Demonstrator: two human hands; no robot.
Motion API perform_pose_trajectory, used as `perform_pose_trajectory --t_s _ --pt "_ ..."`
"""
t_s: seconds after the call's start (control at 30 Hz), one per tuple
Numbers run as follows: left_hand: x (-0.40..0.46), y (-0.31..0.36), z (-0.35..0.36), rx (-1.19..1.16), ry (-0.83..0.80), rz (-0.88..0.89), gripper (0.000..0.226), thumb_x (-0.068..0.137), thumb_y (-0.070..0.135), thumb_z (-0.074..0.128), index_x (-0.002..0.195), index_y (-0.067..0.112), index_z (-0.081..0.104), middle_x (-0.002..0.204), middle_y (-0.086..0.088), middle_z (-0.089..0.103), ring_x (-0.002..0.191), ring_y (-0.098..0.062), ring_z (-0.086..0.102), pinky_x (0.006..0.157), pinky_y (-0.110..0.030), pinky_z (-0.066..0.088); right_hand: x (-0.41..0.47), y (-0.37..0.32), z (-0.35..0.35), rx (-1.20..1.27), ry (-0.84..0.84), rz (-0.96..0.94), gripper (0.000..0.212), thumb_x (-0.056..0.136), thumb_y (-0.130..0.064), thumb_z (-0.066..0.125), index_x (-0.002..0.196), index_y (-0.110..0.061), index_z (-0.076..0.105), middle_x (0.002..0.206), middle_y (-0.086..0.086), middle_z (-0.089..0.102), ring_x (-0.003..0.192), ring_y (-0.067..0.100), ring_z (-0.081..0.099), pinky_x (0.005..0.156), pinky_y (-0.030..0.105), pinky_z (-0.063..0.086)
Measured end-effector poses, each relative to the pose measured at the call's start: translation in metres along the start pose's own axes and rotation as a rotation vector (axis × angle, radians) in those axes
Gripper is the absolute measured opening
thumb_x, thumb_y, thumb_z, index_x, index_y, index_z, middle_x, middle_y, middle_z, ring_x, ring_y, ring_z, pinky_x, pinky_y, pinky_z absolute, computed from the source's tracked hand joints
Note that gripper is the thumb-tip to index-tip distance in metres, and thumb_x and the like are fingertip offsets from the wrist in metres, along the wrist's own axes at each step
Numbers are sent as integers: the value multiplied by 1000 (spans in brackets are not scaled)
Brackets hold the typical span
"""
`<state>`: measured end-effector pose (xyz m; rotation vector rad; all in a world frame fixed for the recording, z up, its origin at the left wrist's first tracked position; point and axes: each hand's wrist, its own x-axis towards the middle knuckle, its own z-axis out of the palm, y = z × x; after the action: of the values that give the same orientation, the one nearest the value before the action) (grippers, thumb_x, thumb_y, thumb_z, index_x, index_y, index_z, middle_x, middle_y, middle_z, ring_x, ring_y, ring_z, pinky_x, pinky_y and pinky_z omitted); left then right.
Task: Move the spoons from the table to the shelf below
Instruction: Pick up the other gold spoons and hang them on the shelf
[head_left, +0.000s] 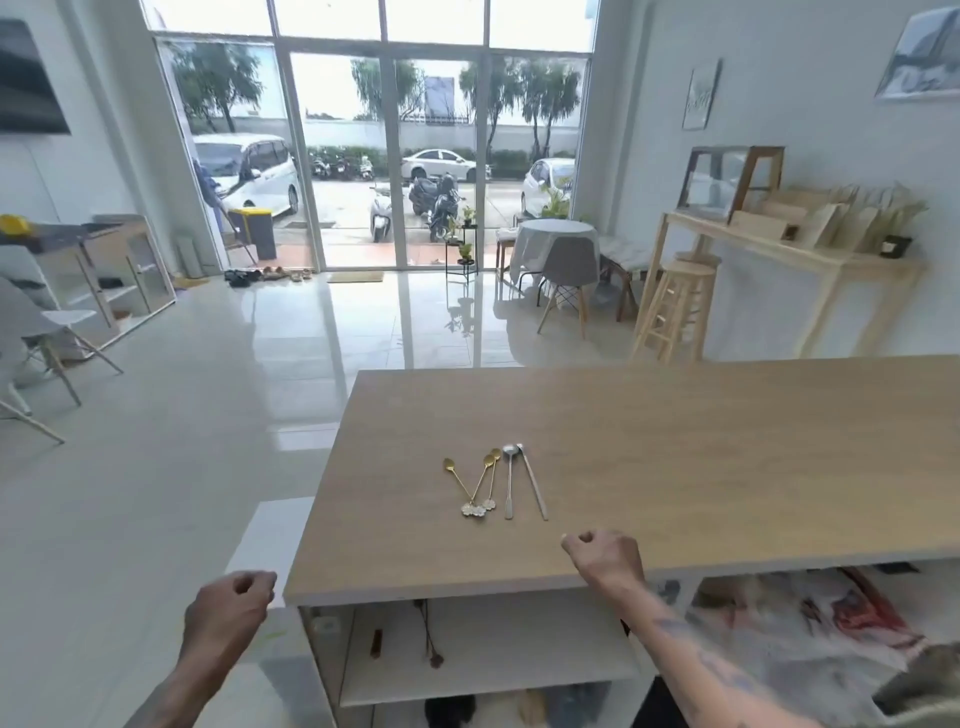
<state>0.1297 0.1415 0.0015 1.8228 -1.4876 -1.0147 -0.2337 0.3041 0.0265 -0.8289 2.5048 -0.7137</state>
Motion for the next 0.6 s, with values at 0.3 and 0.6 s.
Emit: perform_pose_trajectory --t_s 0.3,0.6 --pt "36 90 51 20 -369 147 22 87 21 64 76 4 74 74 -10 72 57 -20 57 58 -28 46 24 -65 -26 113 88 13 34 88 -33 62 81 -2 74 87 13 75 89 31 69 66 31 48" --pt "52 101 112 159 -506 146 19 90 22 60 79 14 73 78 -6 72 61 -15 58 55 -25 46 59 -79 8 110 6 78 29 85 -32 61 88 -8 76 93 11 76 92 28 70 75 31 54"
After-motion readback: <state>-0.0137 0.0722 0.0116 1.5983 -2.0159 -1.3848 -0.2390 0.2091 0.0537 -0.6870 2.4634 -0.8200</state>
